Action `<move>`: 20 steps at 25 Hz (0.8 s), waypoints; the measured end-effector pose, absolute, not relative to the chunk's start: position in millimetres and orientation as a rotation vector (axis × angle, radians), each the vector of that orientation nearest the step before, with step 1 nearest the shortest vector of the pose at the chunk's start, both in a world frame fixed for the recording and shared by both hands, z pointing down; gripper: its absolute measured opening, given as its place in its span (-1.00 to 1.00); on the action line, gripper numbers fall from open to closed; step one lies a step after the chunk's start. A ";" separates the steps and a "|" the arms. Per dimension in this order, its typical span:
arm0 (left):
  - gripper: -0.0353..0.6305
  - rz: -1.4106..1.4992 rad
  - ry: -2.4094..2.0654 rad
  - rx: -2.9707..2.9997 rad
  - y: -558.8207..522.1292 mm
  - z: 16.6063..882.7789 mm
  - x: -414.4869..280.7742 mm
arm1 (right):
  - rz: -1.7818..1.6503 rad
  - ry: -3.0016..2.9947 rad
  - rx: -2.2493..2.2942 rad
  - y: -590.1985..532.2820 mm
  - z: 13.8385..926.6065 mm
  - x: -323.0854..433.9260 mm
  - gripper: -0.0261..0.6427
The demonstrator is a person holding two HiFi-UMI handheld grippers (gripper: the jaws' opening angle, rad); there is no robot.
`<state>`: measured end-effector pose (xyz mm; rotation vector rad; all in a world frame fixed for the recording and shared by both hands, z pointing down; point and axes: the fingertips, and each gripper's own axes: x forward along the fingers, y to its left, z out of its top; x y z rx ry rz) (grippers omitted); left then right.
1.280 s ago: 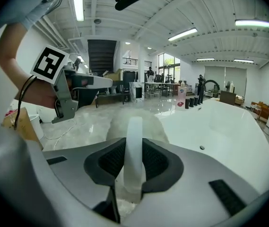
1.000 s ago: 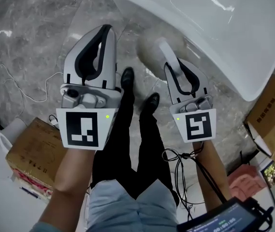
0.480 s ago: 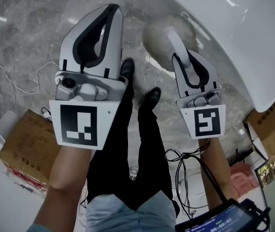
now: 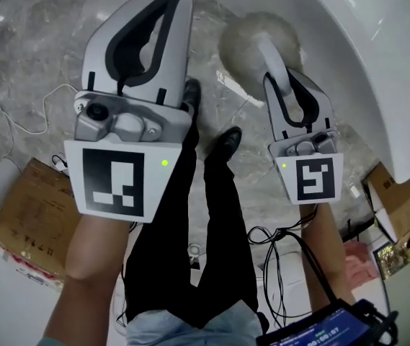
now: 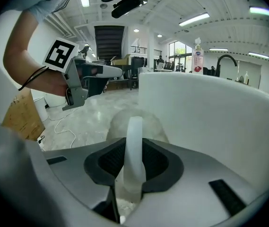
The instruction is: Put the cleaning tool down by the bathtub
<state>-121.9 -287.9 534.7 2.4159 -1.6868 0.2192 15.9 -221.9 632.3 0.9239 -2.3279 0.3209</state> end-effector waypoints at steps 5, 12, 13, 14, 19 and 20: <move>-0.85 0.208 -1.682 2.426 -284.7 548.3 -125.1 | 0.304 -2.318 0.928 -223.8 647.1 16.7 -0.61; -0.85 0.206 -1.693 2.444 -277.5 559.2 -123.9 | 0.273 -2.324 0.906 -223.3 663.2 19.1 -0.61; -0.85 0.208 -1.690 2.448 -277.3 562.5 -123.4 | 0.269 -2.325 0.902 -224.2 666.8 19.1 -0.61; -0.85 0.210 -1.685 2.451 -277.4 567.7 -123.1 | 0.265 -2.326 0.898 -225.6 671.7 18.8 -0.61; -0.85 0.227 -1.669 2.427 -283.3 618.6 -128.3 | 0.284 -2.332 0.881 -234.6 720.8 10.4 -0.61; -0.85 0.227 -1.670 2.421 -284.5 627.5 -129.1 | 0.288 -2.333 0.881 -236.3 729.6 9.6 -0.61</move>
